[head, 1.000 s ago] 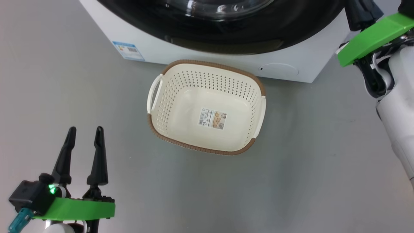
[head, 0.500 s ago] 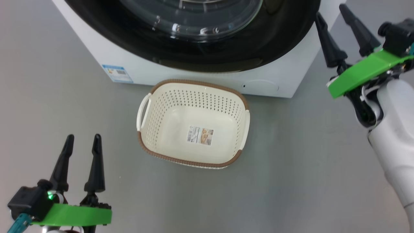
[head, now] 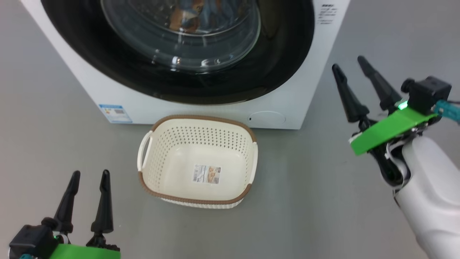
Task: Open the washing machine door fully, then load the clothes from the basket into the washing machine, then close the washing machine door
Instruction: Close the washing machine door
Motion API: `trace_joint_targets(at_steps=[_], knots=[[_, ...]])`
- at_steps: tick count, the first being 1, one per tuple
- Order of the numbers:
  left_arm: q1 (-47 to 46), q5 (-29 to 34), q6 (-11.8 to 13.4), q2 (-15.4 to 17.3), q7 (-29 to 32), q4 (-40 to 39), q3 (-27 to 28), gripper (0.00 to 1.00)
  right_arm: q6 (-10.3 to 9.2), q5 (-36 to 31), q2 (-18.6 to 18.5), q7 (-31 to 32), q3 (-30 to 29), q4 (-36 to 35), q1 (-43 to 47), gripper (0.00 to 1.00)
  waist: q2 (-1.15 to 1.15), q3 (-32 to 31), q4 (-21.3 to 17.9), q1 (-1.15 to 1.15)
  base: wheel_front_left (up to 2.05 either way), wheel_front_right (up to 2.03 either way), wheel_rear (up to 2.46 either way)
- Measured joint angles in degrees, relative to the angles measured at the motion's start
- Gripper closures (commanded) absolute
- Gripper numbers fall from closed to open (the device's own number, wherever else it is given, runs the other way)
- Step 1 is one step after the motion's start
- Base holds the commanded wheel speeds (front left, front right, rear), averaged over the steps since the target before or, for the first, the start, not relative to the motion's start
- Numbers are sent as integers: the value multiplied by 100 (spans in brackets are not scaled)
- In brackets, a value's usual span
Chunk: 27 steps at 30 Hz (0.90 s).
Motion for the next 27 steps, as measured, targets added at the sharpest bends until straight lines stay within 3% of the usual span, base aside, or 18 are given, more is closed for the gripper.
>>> trace_joint_targets(at_steps=[9, 27], knots=[[231, -1, 0, 48, 0, -5, 31, 0, 0, -56, 1, 0, 100, -541, 969, 0, 0, -378, -361, 0, 0, 0, 0], [503, -40, 0, 31, 0, -93, 93, 0, -1, -450, 377, 0, -651, -1098, 2655, 0, 0, -908, -899, 0, 0, 0, 0]])
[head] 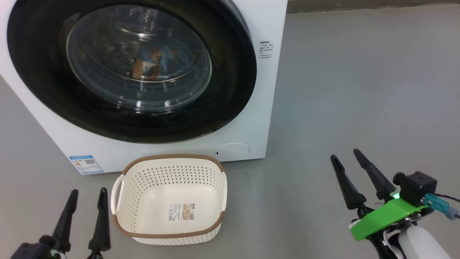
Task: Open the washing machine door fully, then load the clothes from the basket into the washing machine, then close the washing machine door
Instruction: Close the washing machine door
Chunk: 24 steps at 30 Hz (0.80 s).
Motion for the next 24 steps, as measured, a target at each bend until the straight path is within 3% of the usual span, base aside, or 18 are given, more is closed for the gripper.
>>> trace_joint_targets(at_steps=[11, 24], knots=[[89, -67, 0, -2, 0, -107, -27, 0, 0, -269, 166, 0, -485, -103, 346, 0, 0, -8, -48, 0, 0, 0, 0], [89, -66, 0, -8, 0, -113, -59, 0, 0, -347, 207, 0, -594, -98, 347, 0, 0, 2, 61, 0, 0, 0, 0]])
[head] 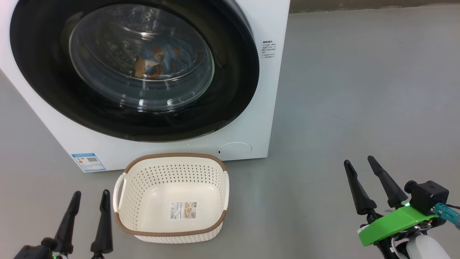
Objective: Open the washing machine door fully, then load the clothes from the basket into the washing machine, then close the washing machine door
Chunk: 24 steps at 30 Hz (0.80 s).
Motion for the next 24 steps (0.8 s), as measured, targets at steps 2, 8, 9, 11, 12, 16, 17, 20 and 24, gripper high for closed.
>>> trace_joint_targets(at_steps=[2, 8, 9, 11, 12, 16, 17, 20, 24], knots=[[0, 0, 0, -2, 0, 0, 0, 0, 0, 0, 0, 0, -1, 0, -1, 0, 0, 9, 10, 0, 0, 0, 0], [-1, 0, 0, -13, 0, 1, -2, 0, 0, -1, -1, 0, -1, 1, -1, 0, 0, 22, 51, 0, 0, 0, 0], [-1, 0, 0, -13, 0, 1, -2, 0, 0, -1, -1, 0, -1, 1, -1, 0, 0, 21, 52, 0, 0, 0, 0], [-1, 0, 0, -13, 0, 1, -3, 0, 0, -1, -1, 0, 0, 3, -1, 0, 0, 21, 55, 0, 0, 0, 0], [-1, 0, 0, -13, 0, 1, -2, 0, 0, -1, -1, 0, 0, 4, -1, 0, 0, 23, 56, 0, 0, 0, 0], [-1, 1, 0, -13, 0, 0, -1, 0, 0, -1, -1, 0, 2, 11, -1, 0, 0, 28, 56, 0, 0, 0, 0], [-1, 1, 0, -13, 0, 0, -1, 0, 0, -1, -1, 0, 2, 14, -2, 0, 0, 33, 57, 0, 0, 0, 0], [-1, 1, 0, -12, 0, -1, -1, 0, 0, -1, -1, 0, 3, 25, -2, 0, 0, 43, 62, 0, 0, 0, 0], [-1, 1, 0, -12, 0, -1, -2, 0, 0, -2, 0, 0, 7, 30, -3, 0, 0, 51, 69, 0, 0, 0, 0]])
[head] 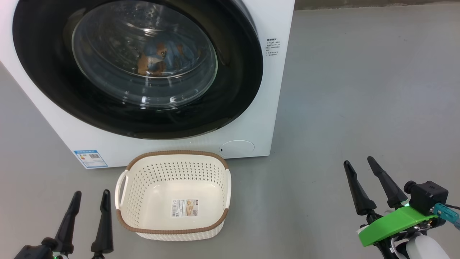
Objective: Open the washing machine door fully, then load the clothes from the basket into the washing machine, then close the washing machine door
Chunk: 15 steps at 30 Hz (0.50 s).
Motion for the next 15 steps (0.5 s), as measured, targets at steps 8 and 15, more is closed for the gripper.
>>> trace_joint_targets(at_steps=[8, 15], knots=[[0, 0, 0, 3, 0, 0, 0, 0, 0, -60, 1, 0, 7, 32, -2, 0, 0, -4, 1, 0, 0, 0, 0], [0, -1, 0, 9, 0, 0, -27, 0, 0, -60, 2, 0, 22, 52, -4, 0, 0, -11, 5, 0, 0, 0, 0]])
